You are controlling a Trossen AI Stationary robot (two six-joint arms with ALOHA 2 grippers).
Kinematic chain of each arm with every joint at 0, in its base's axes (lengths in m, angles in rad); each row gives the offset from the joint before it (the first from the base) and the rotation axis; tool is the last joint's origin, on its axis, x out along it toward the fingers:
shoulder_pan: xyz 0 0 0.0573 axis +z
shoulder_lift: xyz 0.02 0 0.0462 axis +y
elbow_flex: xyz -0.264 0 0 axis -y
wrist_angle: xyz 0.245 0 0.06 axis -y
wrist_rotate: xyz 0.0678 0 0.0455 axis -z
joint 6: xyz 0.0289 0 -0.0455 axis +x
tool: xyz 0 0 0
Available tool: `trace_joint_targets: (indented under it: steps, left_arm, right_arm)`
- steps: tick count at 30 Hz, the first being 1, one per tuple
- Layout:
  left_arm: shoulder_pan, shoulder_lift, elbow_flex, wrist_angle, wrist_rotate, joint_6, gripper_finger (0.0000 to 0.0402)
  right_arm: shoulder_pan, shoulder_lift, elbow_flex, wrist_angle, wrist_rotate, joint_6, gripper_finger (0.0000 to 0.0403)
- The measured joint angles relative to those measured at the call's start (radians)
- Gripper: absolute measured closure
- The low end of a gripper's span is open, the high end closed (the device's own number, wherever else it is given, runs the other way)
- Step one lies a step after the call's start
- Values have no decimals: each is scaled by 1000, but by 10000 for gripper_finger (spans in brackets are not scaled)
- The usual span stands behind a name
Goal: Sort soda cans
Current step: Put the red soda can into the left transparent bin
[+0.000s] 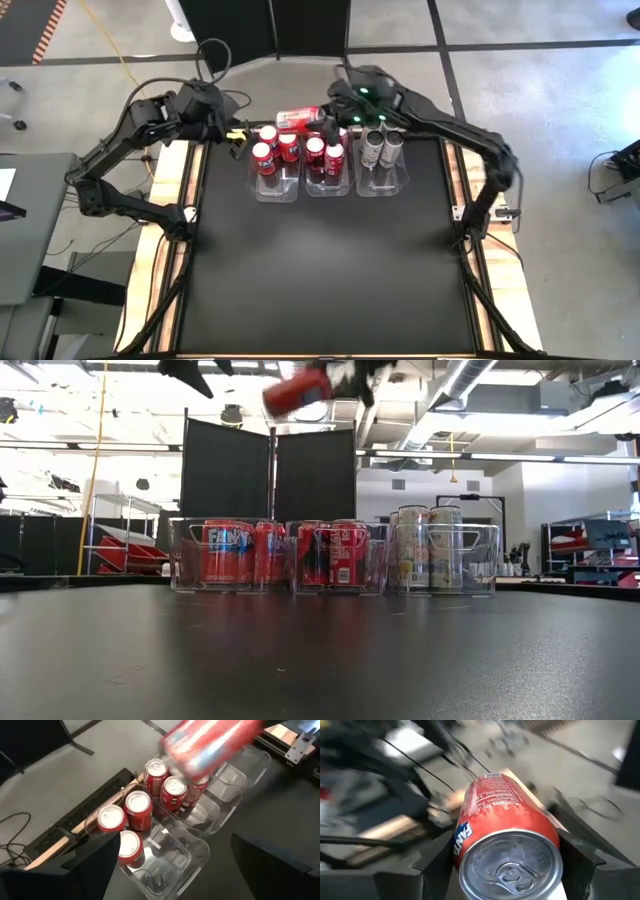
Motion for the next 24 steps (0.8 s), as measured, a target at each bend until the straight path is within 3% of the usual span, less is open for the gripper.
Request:
trace_joint_targets:
  steps: [4,7,13,17,24]
  left_arm:
    - [1,0,0,-20,-40,11,30]
    - [0,3,-3,-122,-85,27,30]
    - [0,-25,-181,-131,-88,26,29]
    - [0,-53,-352,-25,-63,30,29]
    - [-8,-44,-585,313,88,47,29]
  right_arm:
    - [-1,123,121,-132,66,-28,117]
    - [15,201,147,-172,74,-50,117]
    - [50,321,197,-177,73,-61,117]
    - [67,410,254,-210,80,-62,117]
    - [66,511,372,-365,169,-77,117]
